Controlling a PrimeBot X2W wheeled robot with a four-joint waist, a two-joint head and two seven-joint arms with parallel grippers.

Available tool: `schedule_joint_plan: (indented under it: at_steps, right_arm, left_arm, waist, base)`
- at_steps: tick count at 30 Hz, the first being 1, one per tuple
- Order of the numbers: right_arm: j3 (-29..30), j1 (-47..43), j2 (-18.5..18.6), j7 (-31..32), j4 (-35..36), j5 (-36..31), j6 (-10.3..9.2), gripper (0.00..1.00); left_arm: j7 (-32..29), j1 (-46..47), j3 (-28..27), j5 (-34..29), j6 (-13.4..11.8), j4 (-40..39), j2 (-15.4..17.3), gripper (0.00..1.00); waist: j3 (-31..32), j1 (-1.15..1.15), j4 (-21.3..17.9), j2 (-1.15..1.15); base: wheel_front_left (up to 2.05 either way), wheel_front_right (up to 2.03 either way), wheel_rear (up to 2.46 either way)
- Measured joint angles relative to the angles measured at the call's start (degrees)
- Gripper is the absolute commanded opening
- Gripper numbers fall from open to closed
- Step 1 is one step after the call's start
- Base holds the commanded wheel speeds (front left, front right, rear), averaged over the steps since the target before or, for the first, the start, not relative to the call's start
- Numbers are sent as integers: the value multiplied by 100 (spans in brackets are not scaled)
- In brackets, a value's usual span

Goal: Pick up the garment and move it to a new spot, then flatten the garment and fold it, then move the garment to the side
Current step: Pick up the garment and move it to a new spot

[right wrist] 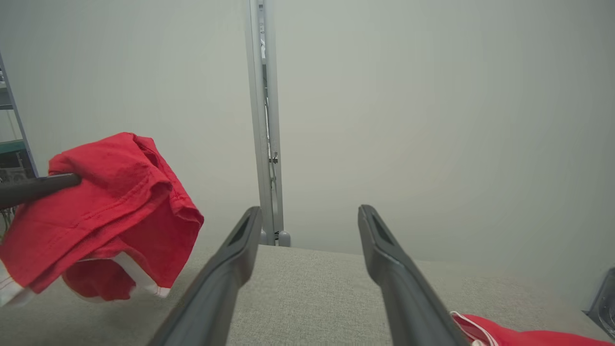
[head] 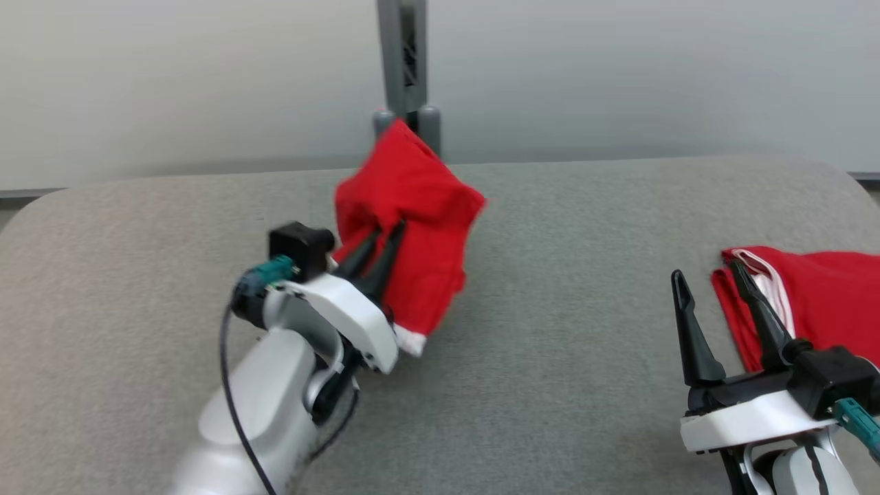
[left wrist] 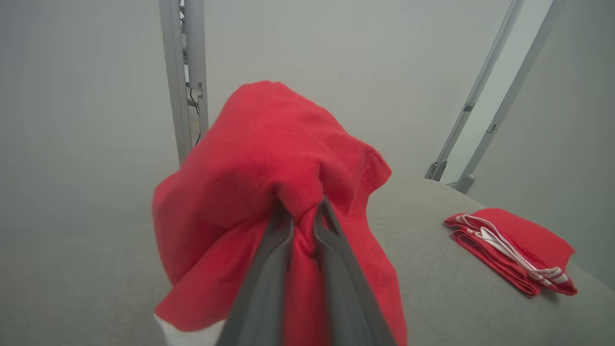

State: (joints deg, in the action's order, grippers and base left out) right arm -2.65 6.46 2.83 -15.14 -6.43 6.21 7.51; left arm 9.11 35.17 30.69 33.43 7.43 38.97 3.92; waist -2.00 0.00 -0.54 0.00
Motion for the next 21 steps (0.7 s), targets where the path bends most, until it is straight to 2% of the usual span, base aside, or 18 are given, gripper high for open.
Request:
schedule_joint_plan:
  at_steps: [5, 10, 11, 12, 13, 17, 21]
  right_arm:
    - [25, 40, -1, 0, 7, 45, -1, 100]
    - [34, 87, -2, 0, -18, 105, -1, 100]
    - [30, 106, 1, 0, -30, 120, -1, 100]
    - [33, 124, 0, 0, -36, 135, -1, 100]
    - [29, 129, -1, 0, -44, 156, -1, 100]
    - [73, 124, -1, 0, -85, 191, -1, 100]
    - [103, 88, 0, 0, -104, 233, -1, 100]
  left_arm:
    - [109, -182, 526, 97, -76, 130, -107, 0]
    - [286, -346, 1534, 577, -517, -15, -116, 0]
    - [310, -384, 1727, 676, -586, -31, -118, 33]
    - [330, -400, 1924, 762, -650, -43, -120, 82]
    - [352, -408, 2098, 862, -703, -46, -121, 100]
    - [436, -392, 2497, 1187, -811, -14, -123, 100]
    - [557, -252, 2363, 1365, -914, 177, -122, 100]
  waist:
    - [-115, 0, -383, 0]
    - [-241, 0, -746, 0]
    - [-264, 0, -808, 0]
    - [-287, 0, -864, 0]
    - [-308, 0, -915, 0]
    - [-323, 0, -986, 0]
    - [-227, 0, -881, 0]
  base:
    - [0, 0, 0]
    - [0, 0, 0]
    - [0, 0, 0]
    - [0, 0, 0]
    - [0, 0, 0]
    - [0, 0, 0]
    - [0, 0, 0]
